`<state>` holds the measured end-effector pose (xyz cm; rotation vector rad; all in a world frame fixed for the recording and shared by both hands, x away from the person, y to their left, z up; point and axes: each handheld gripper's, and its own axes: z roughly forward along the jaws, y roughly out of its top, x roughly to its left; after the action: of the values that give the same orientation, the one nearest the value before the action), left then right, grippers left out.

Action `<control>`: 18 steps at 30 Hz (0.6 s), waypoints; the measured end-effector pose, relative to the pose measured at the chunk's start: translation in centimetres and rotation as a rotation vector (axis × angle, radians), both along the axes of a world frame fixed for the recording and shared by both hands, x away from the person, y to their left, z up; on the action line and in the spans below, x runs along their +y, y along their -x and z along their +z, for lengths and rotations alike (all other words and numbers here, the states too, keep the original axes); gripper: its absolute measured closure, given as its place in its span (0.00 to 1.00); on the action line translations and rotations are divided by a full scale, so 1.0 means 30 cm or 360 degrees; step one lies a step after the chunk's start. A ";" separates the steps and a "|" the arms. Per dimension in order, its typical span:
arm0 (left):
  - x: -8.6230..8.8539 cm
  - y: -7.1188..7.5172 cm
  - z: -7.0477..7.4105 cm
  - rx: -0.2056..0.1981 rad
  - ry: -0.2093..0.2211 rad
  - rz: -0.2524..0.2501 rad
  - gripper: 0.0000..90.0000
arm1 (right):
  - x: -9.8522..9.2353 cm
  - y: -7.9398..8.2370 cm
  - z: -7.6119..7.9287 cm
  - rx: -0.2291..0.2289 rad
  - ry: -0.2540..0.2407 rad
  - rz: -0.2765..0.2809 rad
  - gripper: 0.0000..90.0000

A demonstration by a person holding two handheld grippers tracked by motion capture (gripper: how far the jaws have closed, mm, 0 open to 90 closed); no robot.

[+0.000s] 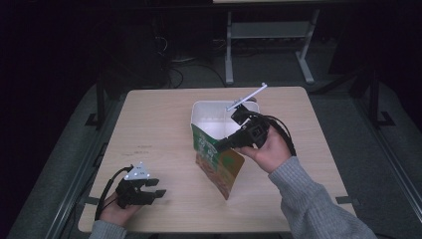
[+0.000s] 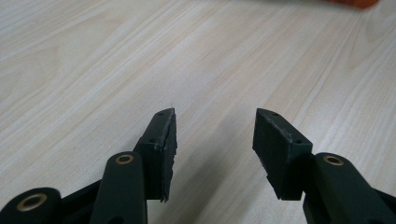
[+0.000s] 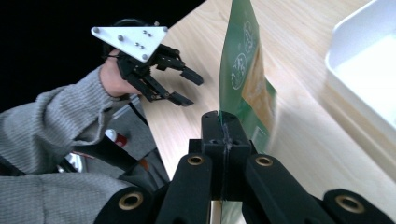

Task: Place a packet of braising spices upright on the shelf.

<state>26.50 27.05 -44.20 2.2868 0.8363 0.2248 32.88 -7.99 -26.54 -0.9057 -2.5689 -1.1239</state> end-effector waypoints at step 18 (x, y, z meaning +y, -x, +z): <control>0.002 0.000 0.000 0.0002 0.0003 0.0002 0.55 | -0.027 -0.062 0.184 -0.0108 0.0108 -0.0083 1.00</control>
<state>26.49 27.11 -44.20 2.2850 0.8384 0.2230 34.72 -8.80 -21.02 -0.9710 -2.6672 -1.1059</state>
